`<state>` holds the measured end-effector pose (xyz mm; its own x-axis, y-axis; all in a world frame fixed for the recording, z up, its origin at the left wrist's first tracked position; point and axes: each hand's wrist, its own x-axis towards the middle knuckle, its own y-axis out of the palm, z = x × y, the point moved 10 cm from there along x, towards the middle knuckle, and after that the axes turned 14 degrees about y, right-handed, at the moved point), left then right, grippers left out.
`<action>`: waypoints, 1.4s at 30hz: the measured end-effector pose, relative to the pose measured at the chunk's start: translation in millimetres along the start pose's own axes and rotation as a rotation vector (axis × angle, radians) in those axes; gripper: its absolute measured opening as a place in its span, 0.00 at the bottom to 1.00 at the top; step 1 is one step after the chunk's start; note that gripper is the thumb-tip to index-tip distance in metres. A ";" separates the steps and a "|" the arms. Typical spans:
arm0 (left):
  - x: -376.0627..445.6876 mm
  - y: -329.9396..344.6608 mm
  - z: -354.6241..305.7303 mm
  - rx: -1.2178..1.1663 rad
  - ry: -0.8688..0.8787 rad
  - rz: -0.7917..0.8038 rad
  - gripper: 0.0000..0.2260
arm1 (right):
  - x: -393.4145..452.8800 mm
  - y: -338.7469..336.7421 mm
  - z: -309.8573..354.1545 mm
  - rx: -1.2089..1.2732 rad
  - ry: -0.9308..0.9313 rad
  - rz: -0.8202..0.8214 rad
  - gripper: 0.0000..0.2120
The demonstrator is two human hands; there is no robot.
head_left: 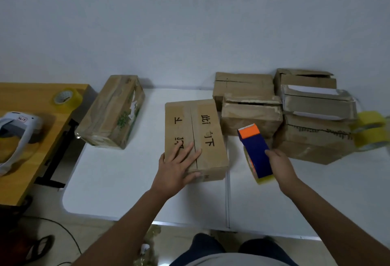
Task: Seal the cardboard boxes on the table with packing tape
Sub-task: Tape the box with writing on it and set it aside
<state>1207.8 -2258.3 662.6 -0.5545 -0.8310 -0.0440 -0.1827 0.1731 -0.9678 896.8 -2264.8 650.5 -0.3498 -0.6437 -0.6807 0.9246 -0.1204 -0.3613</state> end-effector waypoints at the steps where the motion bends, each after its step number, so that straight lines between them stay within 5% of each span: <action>1: 2.0 0.3 -0.6 -0.011 0.005 0.002 0.31 | -6.8 -1.4 10.2 0.035 -0.009 0.025 0.10; 8: 14.1 -27.7 -7.0 -0.293 -0.124 -0.036 0.27 | -63.4 0.5 84.8 -0.127 -0.302 0.078 0.21; 12: 17.6 -55.5 -8.4 -1.011 -0.489 -0.308 0.12 | -77.9 8.0 99.3 -0.308 -0.410 0.067 0.20; 15: 30.4 -41.6 -27.1 -1.482 -0.633 -0.247 0.13 | -81.3 16.5 103.1 -0.420 -0.453 0.092 0.22; 19: 38.3 -37.8 -40.0 -1.734 -0.735 -0.250 0.11 | -83.0 18.2 107.8 -0.498 -0.489 0.095 0.17; 26: 44.2 -41.5 -42.4 -1.775 -0.691 -0.243 0.06 | -79.1 16.6 109.4 -0.523 -0.504 0.122 0.17; 39: 41.9 -39.1 -36.8 -1.462 -0.603 -0.310 0.08 | -82.0 23.5 112.6 -0.653 -0.544 0.175 0.19; 42: 38.8 -32.6 -37.0 -1.435 -0.604 -0.269 0.08 | -84.4 25.7 113.5 -0.674 -0.550 0.182 0.27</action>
<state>1162.2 -2276.6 701.6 -0.0526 -0.9376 -0.3438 -0.9980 0.0369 0.0521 967.2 -2299.3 771.0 0.0765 -0.9024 -0.4241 0.6126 0.3781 -0.6941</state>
